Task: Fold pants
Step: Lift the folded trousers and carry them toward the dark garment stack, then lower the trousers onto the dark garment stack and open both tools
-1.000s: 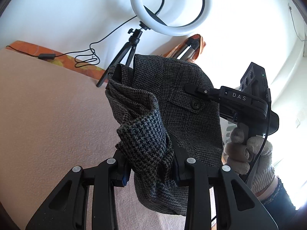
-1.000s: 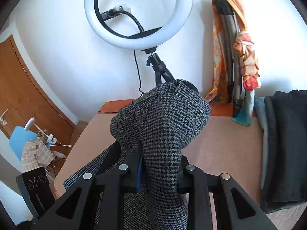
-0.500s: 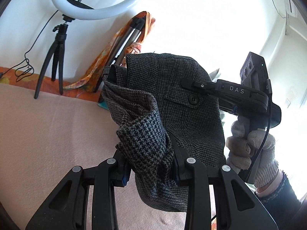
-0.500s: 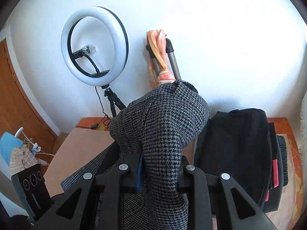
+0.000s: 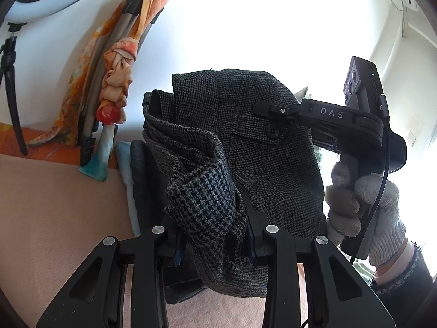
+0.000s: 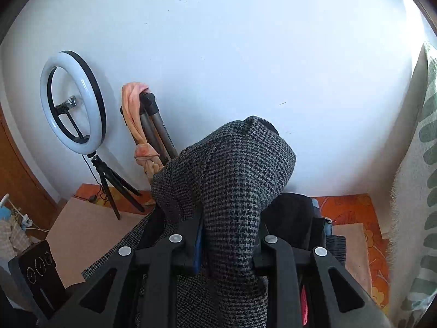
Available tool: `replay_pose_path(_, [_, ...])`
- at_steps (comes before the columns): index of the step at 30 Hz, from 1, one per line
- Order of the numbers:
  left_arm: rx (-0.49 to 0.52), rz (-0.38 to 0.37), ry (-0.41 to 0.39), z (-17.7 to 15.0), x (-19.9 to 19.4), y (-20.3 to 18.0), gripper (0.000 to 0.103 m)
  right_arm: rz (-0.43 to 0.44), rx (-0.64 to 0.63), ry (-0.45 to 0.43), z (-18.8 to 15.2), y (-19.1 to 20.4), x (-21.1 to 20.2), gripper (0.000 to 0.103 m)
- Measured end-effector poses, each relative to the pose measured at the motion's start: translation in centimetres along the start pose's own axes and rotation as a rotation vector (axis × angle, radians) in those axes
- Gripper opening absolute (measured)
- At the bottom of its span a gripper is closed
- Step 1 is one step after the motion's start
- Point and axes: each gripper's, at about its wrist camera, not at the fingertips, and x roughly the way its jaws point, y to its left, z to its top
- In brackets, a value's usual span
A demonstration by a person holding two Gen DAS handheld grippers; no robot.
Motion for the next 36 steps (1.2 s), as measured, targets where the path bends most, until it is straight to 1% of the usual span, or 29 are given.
replay_pose_path(7, [-0.007, 0.022, 0.035, -0.6, 3.9, 0.1, 0.032, -0.016, 0.000, 0.029, -0.2, -3.7, 3.2, 0.023])
replay_pose_path(10, [-0.036, 0.023, 0.073, -1.0, 5.4, 0.8, 0.032, -0.022, 0.006, 0.065, -0.8, -5.3, 5.1, 0.023])
replay_pose_path(14, [-0.041, 0.043, 0.093, -1.9, 5.6, 1.2, 0.034, -0.032, -0.003, 0.097, -1.8, -6.2, 7.2, 0.023])
replay_pose_path(15, [-0.043, 0.043, 0.099, -2.1, 5.5, 1.3, 0.034, -0.032, -0.002, 0.099, -2.0, -6.4, 7.6, 0.023])
replay_pose_path(18, [-0.063, 0.051, 0.122, -2.5, 4.9, 1.9, 0.043, -0.039, -0.006, 0.113, -2.4, -7.0, 8.5, 0.025])
replay_pose_path(19, [-0.071, 0.051, 0.124, -2.6, 4.5, 2.2, 0.048, -0.043, -0.002, 0.118, -2.5, -7.2, 8.7, 0.026])
replay_pose_path(21, [-0.093, 0.050, 0.126, -2.8, 3.5, 2.6, 0.058, -0.058, 0.019, 0.122, -2.5, -7.8, 8.9, 0.033])
replay_pose_path(22, [-0.103, 0.051, 0.126, -2.9, 3.0, 2.8, 0.061, -0.065, 0.034, 0.127, -2.5, -8.2, 8.9, 0.039])
replay_pose_path(24, [-0.109, 0.059, 0.140, -3.0, 2.0, 3.2, 0.061, -0.083, 0.073, 0.134, -2.5, -8.8, 8.9, 0.045])
replay_pose_path(26, [-0.112, 0.072, 0.149, -3.3, 0.7, 3.8, 0.063, -0.123, 0.090, 0.125, -2.4, -9.1, 8.5, 0.057])
replay_pose_path(27, [-0.110, 0.083, 0.146, -3.5, 0.1, 4.0, 0.063, -0.152, 0.092, 0.122, -2.4, -9.1, 8.3, 0.060])
replay_pose_path(28, [-0.111, 0.090, 0.141, -3.6, -0.6, 4.2, 0.063, -0.182, 0.092, 0.115, -2.4, -9.1, 8.0, 0.067])
replay_pose_path(29, [-0.110, 0.094, 0.137, -3.6, -1.3, 4.4, 0.063, -0.209, 0.092, 0.113, -2.4, -9.0, 7.8, 0.069])
replay_pose_path(31, [-0.107, 0.103, 0.136, -3.3, -1.4, 4.9, 0.063, -0.262, 0.100, 0.105, -2.4, -8.9, 7.2, 0.072])
replay_pose_path(33, [-0.089, 0.128, 0.145, -3.5, -2.5, 5.0, 0.063, -0.308, 0.116, 0.082, -2.3, -8.6, 6.3, 0.073])
replay_pose_path(35, [-0.068, 0.138, 0.148, -3.4, -2.7, 4.9, 0.063, -0.306, 0.140, 0.054, -2.4, -8.3, 4.9, 0.074])
replay_pose_path(36, [-0.055, 0.145, 0.145, -3.6, -3.6, 4.6, 0.063, -0.308, 0.146, 0.047, -2.4, -8.0, 4.2, 0.075])
